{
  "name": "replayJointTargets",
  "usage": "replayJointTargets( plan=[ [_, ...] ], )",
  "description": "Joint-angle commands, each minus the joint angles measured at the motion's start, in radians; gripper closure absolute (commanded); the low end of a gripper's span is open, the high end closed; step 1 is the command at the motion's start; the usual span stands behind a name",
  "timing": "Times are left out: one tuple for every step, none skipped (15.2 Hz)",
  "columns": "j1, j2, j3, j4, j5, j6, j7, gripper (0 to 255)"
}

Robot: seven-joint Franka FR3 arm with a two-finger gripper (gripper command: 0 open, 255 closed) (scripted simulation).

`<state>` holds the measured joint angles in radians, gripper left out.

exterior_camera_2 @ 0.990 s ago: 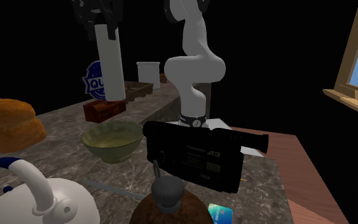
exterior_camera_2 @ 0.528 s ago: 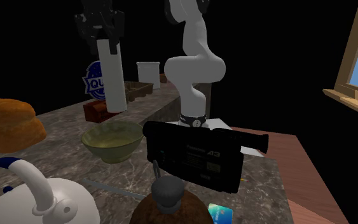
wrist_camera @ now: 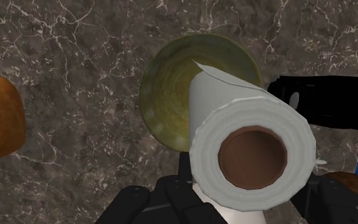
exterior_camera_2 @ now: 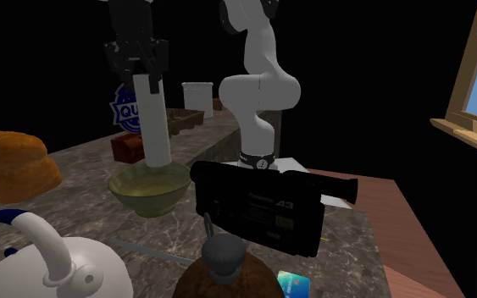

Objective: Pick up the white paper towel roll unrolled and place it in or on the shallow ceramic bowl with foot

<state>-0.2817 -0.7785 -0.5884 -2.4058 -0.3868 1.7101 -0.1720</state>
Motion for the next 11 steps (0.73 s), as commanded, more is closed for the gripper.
replayJointTargets(
  plan=[
    [-0.001,0.003,-0.010,-0.022,-0.007,0.026,0.001,255],
    [-0.002,0.004,-0.016,-0.038,-0.012,0.043,0.002,255],
    [-0.002,0.004,-0.016,-0.038,-0.012,0.043,0.002,255],
    [-0.002,0.004,-0.016,-0.038,-0.012,0.043,0.002,255],
    [-0.002,0.004,-0.016,-0.038,-0.012,0.043,0.002,255],
    [-0.002,0.004,-0.016,-0.038,-0.012,0.043,0.002,255],
    [-0.002,0.004,-0.016,-0.038,-0.012,0.043,0.002,255],
    [-0.002,0.004,-0.016,-0.038,-0.012,0.043,0.002,255],
    [-0.002,0.004,-0.016,-0.038,-0.012,0.043,0.002,255],
    [-0.002,0.004,-0.016,-0.038,-0.012,0.043,0.002,255],
    [-0.002,0.004,-0.016,-0.038,-0.012,0.043,0.002,0]
  ],
)
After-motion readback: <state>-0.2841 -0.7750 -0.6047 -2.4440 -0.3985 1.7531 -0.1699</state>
